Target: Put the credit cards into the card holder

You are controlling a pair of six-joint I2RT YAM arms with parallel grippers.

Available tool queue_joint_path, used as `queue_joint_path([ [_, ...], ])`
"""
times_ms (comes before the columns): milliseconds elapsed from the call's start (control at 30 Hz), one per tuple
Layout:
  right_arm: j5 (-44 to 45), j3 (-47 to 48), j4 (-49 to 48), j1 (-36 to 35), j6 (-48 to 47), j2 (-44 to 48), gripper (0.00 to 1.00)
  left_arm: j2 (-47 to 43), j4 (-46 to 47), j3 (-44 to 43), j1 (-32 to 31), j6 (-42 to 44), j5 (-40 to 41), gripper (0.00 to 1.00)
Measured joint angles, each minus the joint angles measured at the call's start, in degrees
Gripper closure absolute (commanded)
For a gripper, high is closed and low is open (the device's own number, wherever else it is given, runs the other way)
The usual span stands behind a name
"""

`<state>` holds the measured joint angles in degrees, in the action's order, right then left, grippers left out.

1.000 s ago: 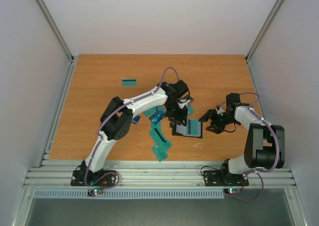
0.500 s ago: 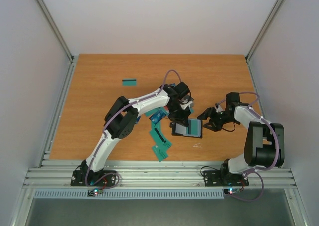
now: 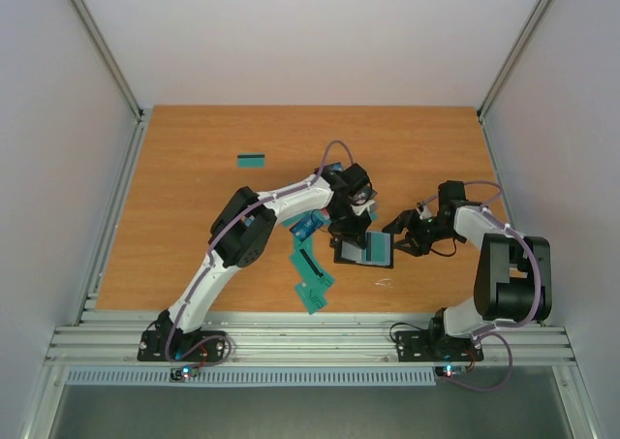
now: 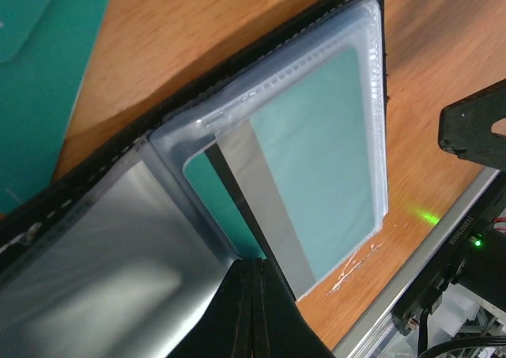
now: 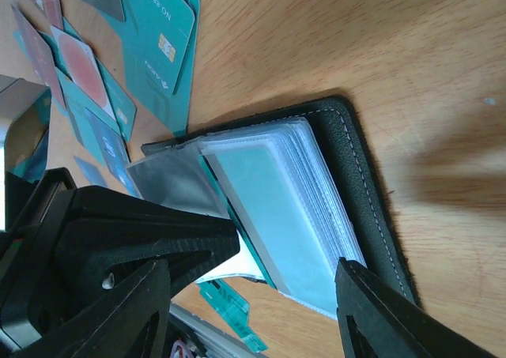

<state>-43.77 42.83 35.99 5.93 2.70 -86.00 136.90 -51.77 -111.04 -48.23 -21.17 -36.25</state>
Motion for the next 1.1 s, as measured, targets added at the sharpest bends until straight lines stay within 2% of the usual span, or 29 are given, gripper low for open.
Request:
queue_joint_path([
  [433,-0.9,-0.9,-1.3,-0.5,0.1,-1.7,0.42,2.6,0.1,-2.6,0.0,0.0,-0.6,1.00],
  [633,-1.0,-1.0,-1.8,-1.1,0.2,-1.8,0.45,2.7,0.1,-2.6,0.0,0.0,-0.7,1.00],
  [867,-1.2,-1.0,-2.5,-2.9,0.5,-2.3,0.53,2.8,0.0,-2.8,0.0,0.0,-0.9,1.00],
  [1100,-1.3,-1.1,-3.3,-4.8,1.4,-2.6,0.54,2.8,0.1,-2.8,0.1,-0.2,-1.3,1.00],
])
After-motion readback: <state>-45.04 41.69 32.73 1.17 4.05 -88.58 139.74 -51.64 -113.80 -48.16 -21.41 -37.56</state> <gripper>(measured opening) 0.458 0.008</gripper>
